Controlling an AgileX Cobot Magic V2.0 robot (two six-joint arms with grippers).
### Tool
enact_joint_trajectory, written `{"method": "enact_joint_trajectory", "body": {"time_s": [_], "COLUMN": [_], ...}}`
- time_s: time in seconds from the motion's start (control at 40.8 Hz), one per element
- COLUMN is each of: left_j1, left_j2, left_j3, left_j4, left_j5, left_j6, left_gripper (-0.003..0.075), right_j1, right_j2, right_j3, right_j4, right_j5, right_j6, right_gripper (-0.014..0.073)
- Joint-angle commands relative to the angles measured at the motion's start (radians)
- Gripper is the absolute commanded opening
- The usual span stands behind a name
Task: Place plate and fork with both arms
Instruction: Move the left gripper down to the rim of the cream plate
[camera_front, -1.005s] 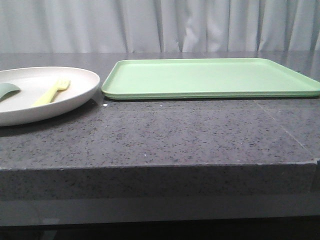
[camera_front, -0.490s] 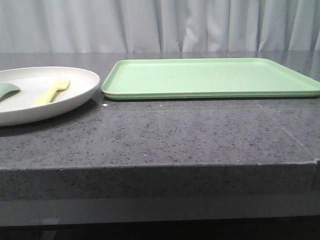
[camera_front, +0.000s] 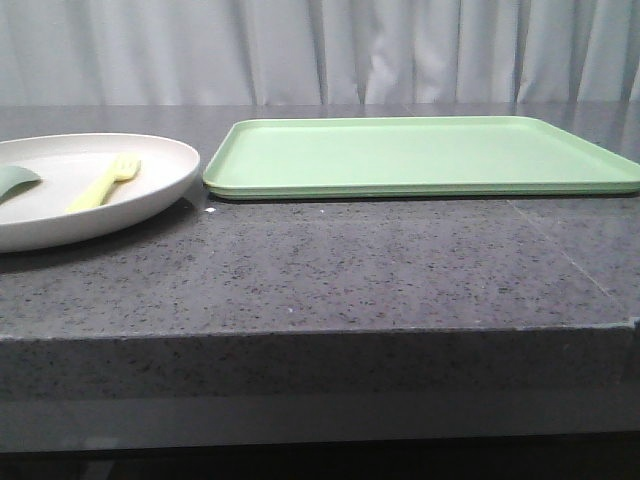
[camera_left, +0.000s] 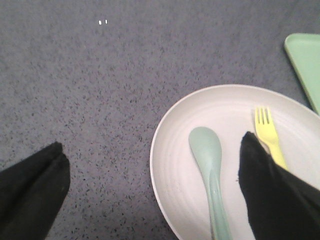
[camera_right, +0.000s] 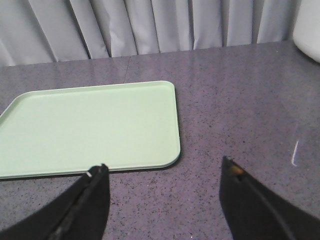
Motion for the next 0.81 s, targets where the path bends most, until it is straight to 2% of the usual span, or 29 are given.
{"method": "enact_joint_trajectory", "body": {"time_s": [0.0, 0.245, 0.564, 0.785], "left_j1": [0.003, 0.003, 0.003, 0.003], "left_j2": [0.082, 0.305, 0.455, 0.507], "left_j3": [-0.108, -0.238, -0.258, -0.258], "left_j4": [-0.008, 0.004, 0.002, -0.020], "left_j5": [0.036, 0.159, 0.170, 0.170], "left_j6": [-0.010, -0.010, -0.010, -0.010], "left_gripper": [0.0663, 0.0650, 0.0447, 0.0442], "right_j1": [-0.005, -0.005, -0.005, -0.005], "right_j2": [0.015, 0.015, 0.015, 0.015], "right_j3": [-0.036, -0.036, -0.036, -0.036], "right_j4": [-0.001, -0.001, -0.001, -0.001], "right_j5": [-0.080, -0.080, -0.080, -0.080], "right_j6": [-0.006, -0.006, -0.006, -0.006], "right_gripper": [0.0501, 0.0501, 0.0501, 0.0501]}}
